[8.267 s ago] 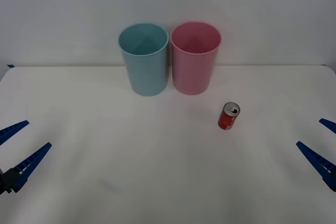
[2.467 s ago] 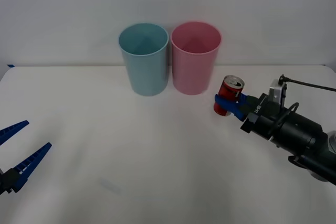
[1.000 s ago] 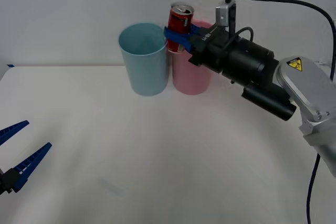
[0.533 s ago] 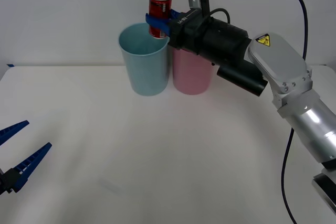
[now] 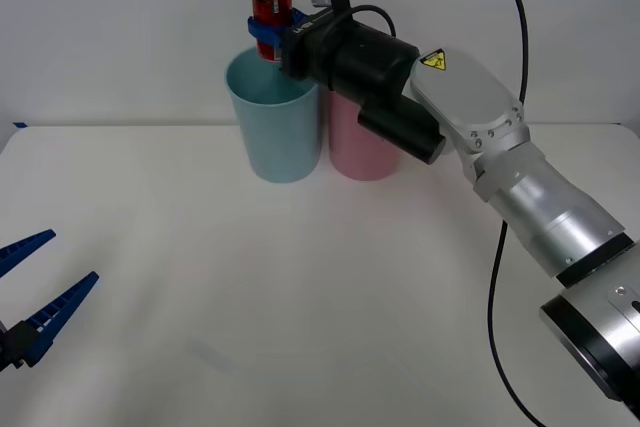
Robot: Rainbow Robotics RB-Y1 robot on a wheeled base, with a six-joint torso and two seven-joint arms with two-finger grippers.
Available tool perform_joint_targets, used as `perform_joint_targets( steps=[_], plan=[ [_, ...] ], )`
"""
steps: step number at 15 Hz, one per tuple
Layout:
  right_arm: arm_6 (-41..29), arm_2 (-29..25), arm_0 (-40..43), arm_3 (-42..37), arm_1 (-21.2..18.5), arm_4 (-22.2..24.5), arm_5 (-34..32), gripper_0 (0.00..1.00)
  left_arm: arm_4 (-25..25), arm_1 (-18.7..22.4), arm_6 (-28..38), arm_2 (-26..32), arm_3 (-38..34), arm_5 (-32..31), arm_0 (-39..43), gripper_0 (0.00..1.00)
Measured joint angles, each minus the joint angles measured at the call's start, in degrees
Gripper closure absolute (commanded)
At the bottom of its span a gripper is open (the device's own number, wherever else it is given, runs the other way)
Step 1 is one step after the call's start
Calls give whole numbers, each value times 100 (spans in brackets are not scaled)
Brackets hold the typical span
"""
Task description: Grasp the object on the table and drop it into the matching bin: aluminum can to the light blue bin, PET bottle to the pink bin.
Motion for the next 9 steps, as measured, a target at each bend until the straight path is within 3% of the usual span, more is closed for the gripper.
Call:
perform_joint_targets(
  steps=[7, 9],
  plan=[
    [232, 248, -347, 538, 388, -2, 952, 100, 0, 0, 0, 0, 0, 0, 0, 0],
    [268, 275, -347, 537, 394, -5, 1029, 92, 0, 0, 0, 0, 0, 0, 0, 0]
  ],
)
